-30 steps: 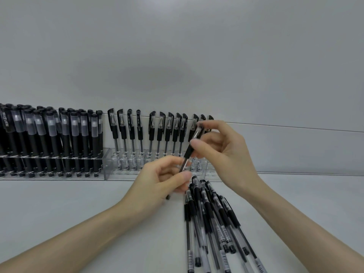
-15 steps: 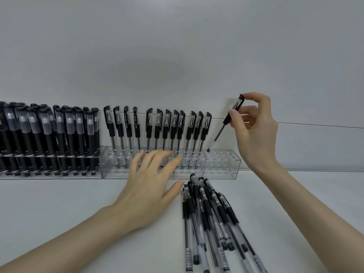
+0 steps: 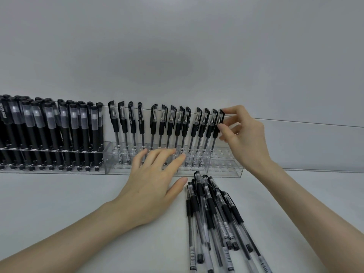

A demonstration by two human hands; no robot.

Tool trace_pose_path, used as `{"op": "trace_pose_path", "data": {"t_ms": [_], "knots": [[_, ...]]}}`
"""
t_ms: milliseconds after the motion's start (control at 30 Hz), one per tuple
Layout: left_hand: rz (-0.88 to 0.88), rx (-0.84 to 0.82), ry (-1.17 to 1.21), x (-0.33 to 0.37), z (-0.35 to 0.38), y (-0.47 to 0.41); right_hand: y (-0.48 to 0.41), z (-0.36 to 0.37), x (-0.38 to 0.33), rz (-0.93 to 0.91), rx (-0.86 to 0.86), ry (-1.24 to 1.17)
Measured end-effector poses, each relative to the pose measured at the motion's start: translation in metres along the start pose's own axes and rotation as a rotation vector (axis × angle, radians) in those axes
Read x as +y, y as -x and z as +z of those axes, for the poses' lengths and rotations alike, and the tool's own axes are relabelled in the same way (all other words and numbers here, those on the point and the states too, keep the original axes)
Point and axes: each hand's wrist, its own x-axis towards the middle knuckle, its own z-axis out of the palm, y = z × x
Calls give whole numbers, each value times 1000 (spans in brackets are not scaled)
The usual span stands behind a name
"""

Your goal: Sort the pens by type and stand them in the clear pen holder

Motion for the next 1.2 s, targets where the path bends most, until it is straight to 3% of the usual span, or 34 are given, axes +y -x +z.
{"op": "trace_pose_path", "data": {"t_ms": [367,500,600,800,1200], "knots": [[-26,-13,47,3,-5,1,21,-27,-11,32,-18,92],[-36,32,155,11,-16,-2,42,-35,-8,64,-134,67],[-123,-15,257,27,-28,-4,55,-36,-4,68,-277,58],[-366,-296,324,71,-40,17,76,-41,4,65,-484,-16],[-740,-334,457,109,-40,6,95,-41,5,-1,-661,18]]}}
